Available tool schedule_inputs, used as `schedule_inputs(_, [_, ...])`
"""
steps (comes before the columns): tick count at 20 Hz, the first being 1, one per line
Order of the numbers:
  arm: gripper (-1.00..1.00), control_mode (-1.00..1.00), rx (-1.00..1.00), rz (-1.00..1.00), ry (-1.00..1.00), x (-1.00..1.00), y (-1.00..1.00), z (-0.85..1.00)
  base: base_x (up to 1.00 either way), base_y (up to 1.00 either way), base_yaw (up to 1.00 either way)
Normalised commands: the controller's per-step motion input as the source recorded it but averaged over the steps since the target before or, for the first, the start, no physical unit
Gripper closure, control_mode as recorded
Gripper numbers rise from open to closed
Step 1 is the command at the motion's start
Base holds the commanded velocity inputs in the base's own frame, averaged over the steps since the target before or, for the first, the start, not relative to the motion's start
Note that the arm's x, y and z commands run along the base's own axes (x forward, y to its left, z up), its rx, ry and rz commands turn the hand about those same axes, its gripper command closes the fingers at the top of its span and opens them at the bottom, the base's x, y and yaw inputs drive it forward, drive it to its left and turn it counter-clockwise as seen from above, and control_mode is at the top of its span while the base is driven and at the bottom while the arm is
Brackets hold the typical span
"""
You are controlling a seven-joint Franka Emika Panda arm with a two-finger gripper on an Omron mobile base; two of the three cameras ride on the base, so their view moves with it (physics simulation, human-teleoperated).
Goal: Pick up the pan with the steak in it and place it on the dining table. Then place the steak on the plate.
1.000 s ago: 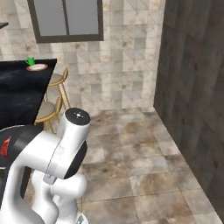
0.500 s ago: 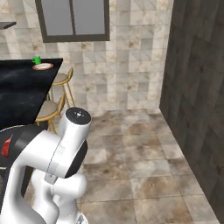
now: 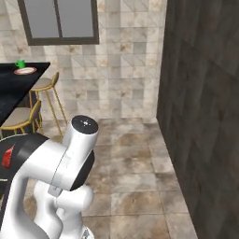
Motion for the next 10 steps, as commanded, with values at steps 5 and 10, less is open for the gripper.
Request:
schedule_inputs(5, [1.0,1.0,0.0,0.0,0.0,0.0,0.0,0.0,0.61,-0.67,0.12])
schedule_inputs(10, [1.0,1.0,0.0,0.0,0.0,0.0,0.0,0.0,1.0,-0.24,0.03])
